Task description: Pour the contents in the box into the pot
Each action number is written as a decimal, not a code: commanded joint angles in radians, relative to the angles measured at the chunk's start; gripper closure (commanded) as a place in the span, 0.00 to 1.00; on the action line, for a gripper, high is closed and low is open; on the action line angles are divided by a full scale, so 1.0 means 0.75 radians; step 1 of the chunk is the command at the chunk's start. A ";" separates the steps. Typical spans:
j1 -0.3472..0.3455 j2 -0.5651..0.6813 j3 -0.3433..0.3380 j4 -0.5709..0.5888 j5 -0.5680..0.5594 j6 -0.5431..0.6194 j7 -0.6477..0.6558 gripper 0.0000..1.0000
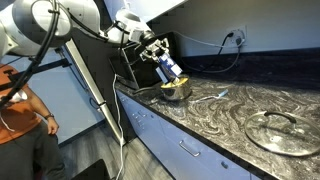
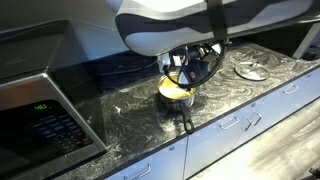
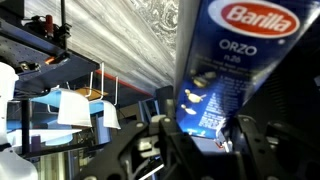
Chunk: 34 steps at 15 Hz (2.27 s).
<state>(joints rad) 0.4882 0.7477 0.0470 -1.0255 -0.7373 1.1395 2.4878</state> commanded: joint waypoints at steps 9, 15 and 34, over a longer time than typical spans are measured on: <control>-0.146 -0.066 0.039 -0.029 0.166 0.134 -0.101 0.80; -0.233 -0.124 0.073 -0.080 0.271 0.238 -0.155 0.80; -0.519 -0.475 0.013 -0.594 0.740 0.759 -0.558 0.80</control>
<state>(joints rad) 0.1076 0.4966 0.0831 -1.3253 -0.2493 1.6155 2.1250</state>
